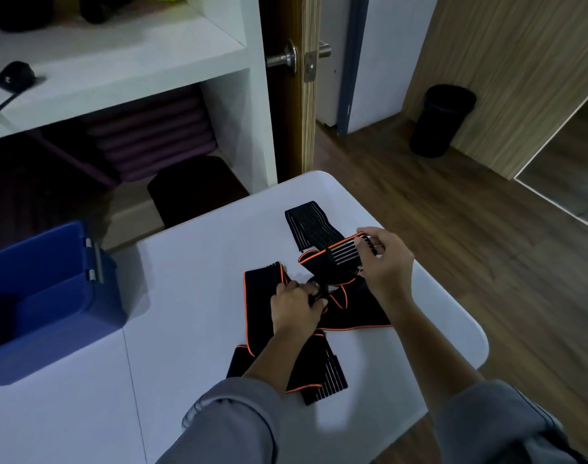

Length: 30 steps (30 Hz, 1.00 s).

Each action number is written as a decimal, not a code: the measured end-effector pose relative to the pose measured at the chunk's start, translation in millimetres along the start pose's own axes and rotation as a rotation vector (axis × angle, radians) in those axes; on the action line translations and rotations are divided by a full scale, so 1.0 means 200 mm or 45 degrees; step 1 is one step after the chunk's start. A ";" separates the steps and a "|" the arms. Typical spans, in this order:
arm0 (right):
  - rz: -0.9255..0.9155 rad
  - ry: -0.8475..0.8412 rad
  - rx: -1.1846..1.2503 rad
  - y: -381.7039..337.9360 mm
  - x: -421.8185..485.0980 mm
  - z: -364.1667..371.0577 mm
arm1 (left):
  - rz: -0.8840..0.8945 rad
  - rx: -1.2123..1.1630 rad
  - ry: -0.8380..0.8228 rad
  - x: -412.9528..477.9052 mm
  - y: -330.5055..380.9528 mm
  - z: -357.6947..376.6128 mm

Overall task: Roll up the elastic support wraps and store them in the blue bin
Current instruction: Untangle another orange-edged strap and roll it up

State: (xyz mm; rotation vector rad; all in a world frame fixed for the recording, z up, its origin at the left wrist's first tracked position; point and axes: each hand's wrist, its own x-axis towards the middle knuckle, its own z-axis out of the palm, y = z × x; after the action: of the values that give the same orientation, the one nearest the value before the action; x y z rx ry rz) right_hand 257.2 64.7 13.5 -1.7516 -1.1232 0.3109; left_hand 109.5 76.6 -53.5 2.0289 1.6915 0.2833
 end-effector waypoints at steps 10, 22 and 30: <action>-0.002 -0.246 0.135 -0.30 0.03 -0.09 | -0.051 -0.720 0.176 -0.23 -0.05 -0.47; 0.002 -0.492 0.236 -0.81 0.06 -0.07 | -0.021 -1.363 0.294 -0.41 -0.04 -1.14; 0.077 -0.612 0.537 -1.25 -0.08 -0.02 | 0.236 -0.780 0.479 -0.60 -0.17 -1.56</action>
State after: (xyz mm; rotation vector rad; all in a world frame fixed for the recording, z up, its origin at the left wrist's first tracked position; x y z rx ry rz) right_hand 116.1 69.3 220.1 -1.3661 -1.2275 0.9727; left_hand -86.2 35.1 216.0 1.7217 1.3696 1.1536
